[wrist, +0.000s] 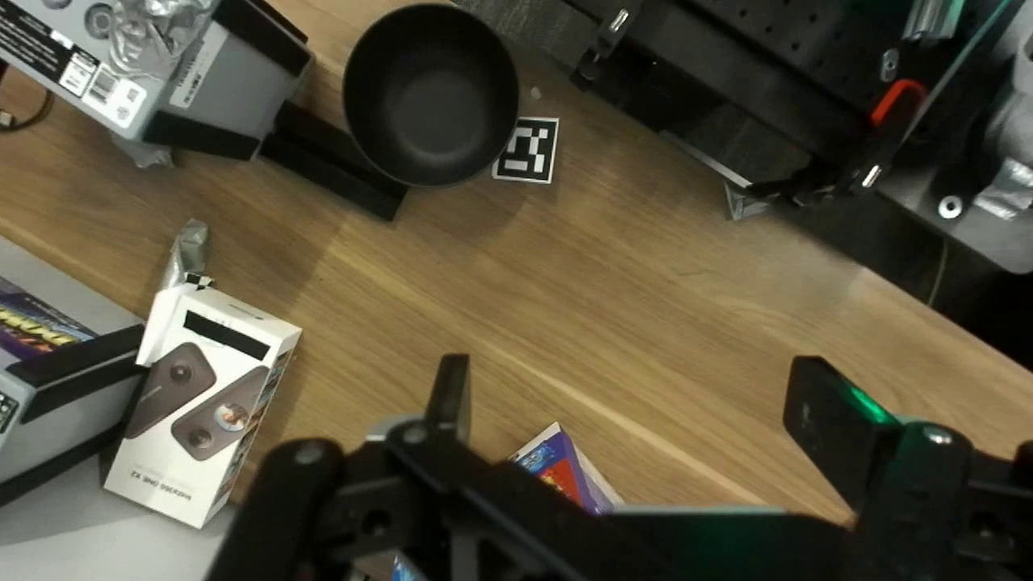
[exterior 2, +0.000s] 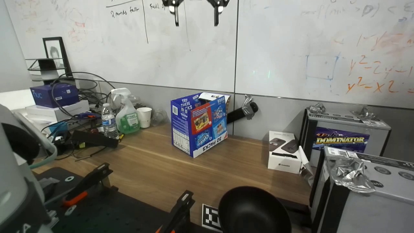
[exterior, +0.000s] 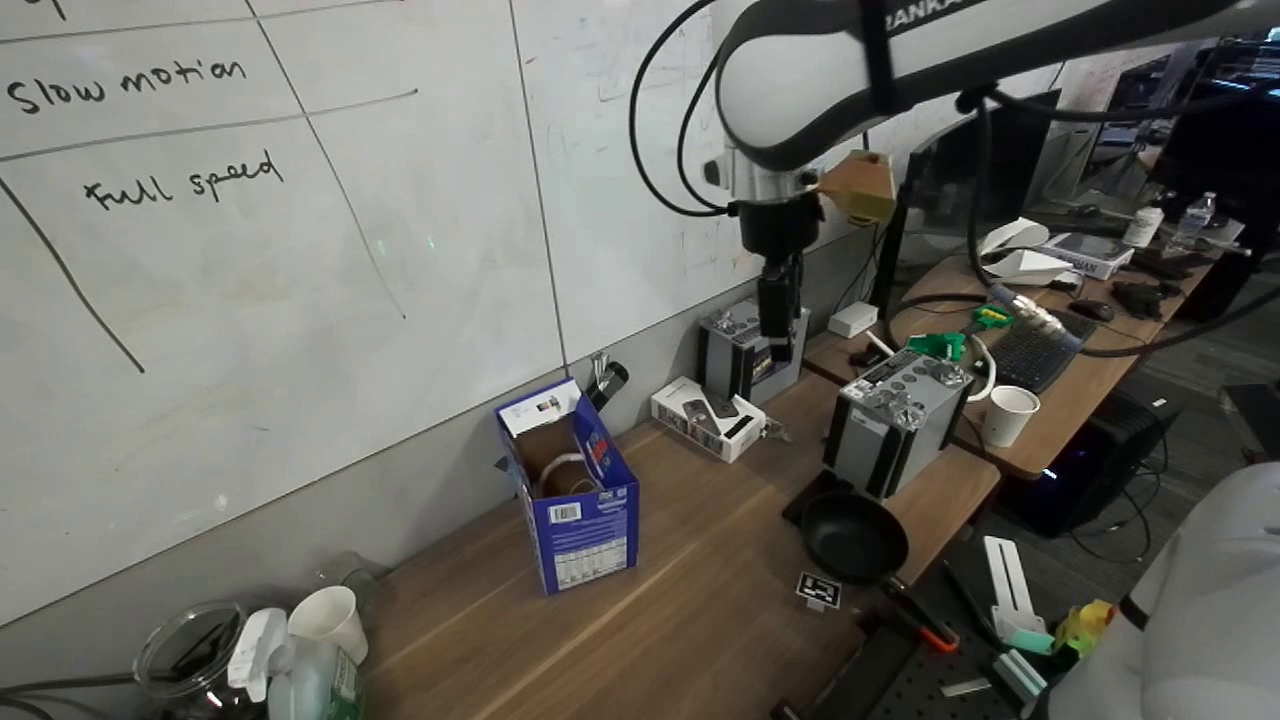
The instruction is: Put the white ropes inside the blue box
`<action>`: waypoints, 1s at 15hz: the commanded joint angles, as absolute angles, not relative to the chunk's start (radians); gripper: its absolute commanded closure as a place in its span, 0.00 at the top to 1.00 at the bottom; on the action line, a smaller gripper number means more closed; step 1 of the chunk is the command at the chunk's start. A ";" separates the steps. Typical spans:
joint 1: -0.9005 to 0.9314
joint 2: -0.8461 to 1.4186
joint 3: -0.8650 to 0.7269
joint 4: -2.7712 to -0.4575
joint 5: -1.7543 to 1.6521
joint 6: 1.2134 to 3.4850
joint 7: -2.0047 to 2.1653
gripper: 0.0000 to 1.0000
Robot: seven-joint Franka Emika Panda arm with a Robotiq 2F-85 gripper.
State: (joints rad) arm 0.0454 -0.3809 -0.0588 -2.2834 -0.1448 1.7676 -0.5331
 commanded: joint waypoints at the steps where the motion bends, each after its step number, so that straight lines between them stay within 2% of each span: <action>1: 0.041 -0.552 -0.111 -2.397 -0.124 1.838 -0.574 1.00; 6: 0.022 -0.650 -0.139 -2.525 -0.099 2.019 -0.421 1.00; 15: -0.017 -0.705 -0.135 -2.623 -0.107 2.087 -0.256 1.00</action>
State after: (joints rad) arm 0.0056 -0.6635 -0.1414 -2.5842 -0.1236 2.0499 -0.2984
